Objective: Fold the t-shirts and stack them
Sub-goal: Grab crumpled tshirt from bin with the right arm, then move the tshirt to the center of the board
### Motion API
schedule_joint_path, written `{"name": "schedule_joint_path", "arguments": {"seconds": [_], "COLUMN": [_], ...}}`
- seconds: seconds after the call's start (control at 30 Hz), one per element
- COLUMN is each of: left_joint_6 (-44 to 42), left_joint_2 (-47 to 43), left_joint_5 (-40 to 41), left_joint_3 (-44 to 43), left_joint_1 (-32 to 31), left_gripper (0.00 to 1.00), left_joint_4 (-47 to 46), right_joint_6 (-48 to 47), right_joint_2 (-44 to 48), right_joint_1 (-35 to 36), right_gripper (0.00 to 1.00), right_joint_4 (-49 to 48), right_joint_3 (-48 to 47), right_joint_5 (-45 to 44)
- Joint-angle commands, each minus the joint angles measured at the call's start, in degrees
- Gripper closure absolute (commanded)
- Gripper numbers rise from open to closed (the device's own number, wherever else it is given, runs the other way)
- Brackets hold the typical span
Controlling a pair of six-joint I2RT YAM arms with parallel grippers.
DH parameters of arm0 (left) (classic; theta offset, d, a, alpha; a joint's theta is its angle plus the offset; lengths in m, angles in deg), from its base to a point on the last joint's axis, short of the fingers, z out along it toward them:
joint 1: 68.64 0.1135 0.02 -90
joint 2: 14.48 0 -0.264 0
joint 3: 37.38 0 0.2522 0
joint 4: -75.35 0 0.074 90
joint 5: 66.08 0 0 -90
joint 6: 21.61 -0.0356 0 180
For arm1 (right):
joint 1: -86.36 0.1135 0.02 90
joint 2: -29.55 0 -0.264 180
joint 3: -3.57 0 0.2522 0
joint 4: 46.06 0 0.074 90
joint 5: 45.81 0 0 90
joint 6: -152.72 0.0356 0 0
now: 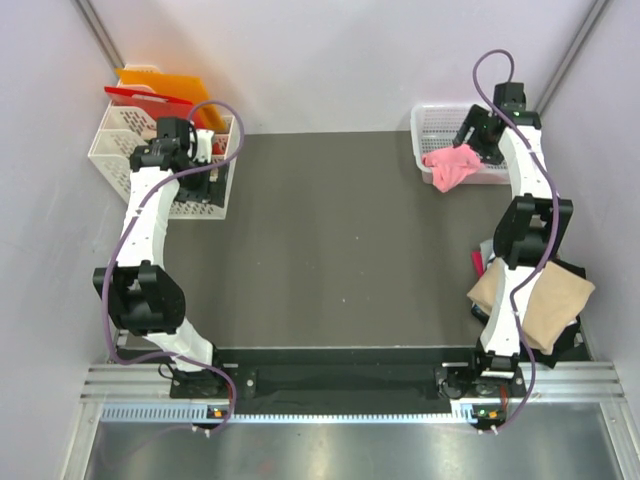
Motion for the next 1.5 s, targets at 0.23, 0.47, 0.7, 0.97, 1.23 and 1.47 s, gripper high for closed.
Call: {"name": "schedule_joint_path", "arguments": {"seconds": [0.23, 0.47, 0.7, 0.97, 1.23, 1.47], "left_joint_6": [0.4, 0.5, 0.5, 1.2, 2.4, 2.7], "left_joint_2": [0.0, -0.4, -1.3, -1.6, -0.6, -1.9], "left_joint_5": [2.5, 2.9, 4.3, 4.2, 3.0, 2.8], "left_joint_3": [0.4, 1.3, 2.8, 4.6, 4.3, 5.9], "left_joint_1": [0.3, 0.4, 0.4, 0.6, 0.6, 0.6], "left_gripper": [0.01, 0.01, 0.01, 0.01, 0.01, 0.02], "left_joint_4": [-3.5, -4.3, -5.2, -6.4, -6.5, -6.7], "right_joint_6": [0.2, -1.0, -0.5, -3.1, -7.9, -10.8], "right_joint_2": [-1.7, -1.7, -0.5, 5.4, 19.1, 28.8], "right_joint_1": [0.5, 0.4, 0.4, 4.1, 21.3, 33.8], "right_gripper": [0.25, 0.35, 0.90, 1.00, 1.00, 1.00], "right_joint_4": [-1.9, -1.4, -2.0, -2.2, -7.0, -6.8], "right_joint_3": [1.5, 2.5, 3.5, -2.4, -8.4, -7.2], "right_joint_5": [7.4, 7.9, 9.8, 11.1, 12.7, 14.0]}}
